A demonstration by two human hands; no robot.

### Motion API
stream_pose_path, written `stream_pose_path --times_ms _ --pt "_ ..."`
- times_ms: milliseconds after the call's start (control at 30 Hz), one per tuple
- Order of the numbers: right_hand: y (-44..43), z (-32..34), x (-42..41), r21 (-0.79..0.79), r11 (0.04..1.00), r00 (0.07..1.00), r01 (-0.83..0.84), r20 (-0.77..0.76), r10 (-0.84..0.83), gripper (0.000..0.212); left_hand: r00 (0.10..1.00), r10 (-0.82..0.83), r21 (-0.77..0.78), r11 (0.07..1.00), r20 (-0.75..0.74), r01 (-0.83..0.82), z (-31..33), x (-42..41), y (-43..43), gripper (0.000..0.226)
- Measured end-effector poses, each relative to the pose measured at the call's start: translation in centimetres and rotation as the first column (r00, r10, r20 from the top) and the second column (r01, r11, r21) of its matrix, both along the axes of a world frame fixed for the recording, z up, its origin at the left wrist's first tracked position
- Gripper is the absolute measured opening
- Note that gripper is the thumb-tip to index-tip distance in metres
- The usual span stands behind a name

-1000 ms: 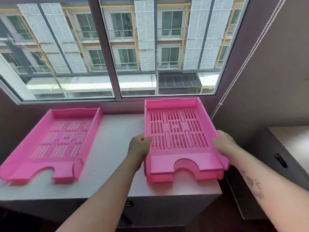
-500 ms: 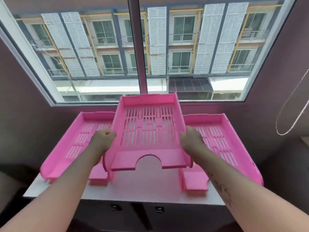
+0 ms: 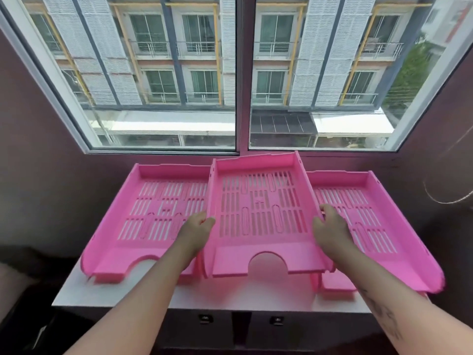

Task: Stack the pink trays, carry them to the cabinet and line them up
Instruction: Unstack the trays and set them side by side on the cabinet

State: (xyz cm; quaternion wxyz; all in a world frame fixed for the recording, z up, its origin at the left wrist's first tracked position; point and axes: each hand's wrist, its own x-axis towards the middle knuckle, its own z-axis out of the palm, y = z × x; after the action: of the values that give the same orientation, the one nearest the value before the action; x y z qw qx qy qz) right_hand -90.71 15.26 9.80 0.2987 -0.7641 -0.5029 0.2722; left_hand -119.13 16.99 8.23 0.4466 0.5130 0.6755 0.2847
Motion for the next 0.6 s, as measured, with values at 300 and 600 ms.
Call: stream_pose_path --times_ms 300,600 --pt "0.6 -1.5 -2.9 0.007 1.000 0.999 -0.027 -0.044 0.027 0.024 0.981 0.069 0.064 0.996 -0.182 -0.058 -0.8 -1.9 -0.3 0.039" --pt "-0.4 -3.8 -2.8 -0.111 0.994 0.859 -0.021 0.506 0.074 0.031 0.969 0.016 0.111 0.994 -0.248 0.012 -2.6 -1.8 -0.4 0.054"
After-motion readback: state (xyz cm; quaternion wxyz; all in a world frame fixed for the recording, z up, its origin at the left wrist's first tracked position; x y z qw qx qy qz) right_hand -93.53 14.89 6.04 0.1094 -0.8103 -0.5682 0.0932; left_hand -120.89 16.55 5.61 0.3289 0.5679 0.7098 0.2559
